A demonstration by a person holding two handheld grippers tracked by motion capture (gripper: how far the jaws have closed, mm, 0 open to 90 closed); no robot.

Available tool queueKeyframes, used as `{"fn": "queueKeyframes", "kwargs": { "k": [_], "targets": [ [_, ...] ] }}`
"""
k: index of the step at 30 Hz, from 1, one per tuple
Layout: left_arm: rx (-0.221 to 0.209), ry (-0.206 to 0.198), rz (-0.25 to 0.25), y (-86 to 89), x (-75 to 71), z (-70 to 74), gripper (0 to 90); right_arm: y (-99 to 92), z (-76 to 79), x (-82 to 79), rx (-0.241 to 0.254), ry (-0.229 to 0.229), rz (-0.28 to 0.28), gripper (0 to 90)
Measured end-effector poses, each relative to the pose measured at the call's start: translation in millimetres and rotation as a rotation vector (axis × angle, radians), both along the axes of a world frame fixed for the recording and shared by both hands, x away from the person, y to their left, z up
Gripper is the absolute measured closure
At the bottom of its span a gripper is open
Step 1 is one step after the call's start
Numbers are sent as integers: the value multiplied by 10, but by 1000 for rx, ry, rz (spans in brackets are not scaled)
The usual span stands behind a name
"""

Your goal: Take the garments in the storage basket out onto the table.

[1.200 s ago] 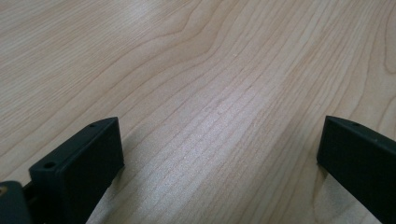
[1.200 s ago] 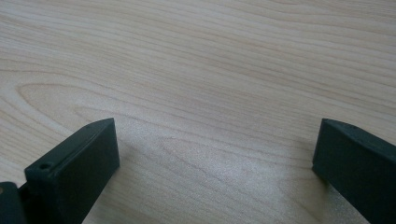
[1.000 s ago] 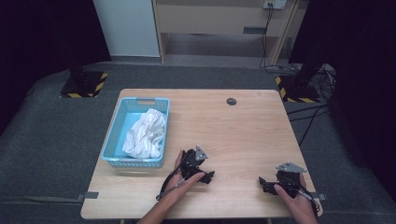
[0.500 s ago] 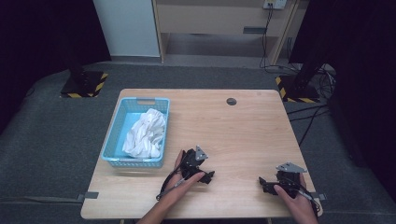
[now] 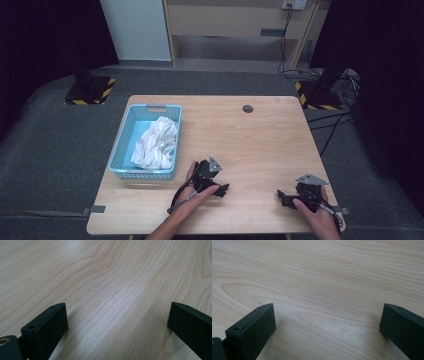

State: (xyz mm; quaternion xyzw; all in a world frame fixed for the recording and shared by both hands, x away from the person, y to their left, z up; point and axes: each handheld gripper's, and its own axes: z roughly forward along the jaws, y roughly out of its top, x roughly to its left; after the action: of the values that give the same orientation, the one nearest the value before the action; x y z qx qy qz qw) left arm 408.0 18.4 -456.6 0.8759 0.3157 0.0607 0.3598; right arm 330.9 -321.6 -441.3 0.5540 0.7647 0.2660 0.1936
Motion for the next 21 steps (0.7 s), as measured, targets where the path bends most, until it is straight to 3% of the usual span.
{"fn": "queueKeyframes", "kwargs": {
  "k": [5,14,21],
  "targets": [
    [-21,0,2,24,-11,80,17,-1,0,-1,0,0,1,3],
    [-10,-35,-24,106,-86,313,21,-2,0,-1,0,0,1,3],
    [-37,-50,9,269,-75,522,25,-2,0,-1,0,0,2,3]
  ]
}}
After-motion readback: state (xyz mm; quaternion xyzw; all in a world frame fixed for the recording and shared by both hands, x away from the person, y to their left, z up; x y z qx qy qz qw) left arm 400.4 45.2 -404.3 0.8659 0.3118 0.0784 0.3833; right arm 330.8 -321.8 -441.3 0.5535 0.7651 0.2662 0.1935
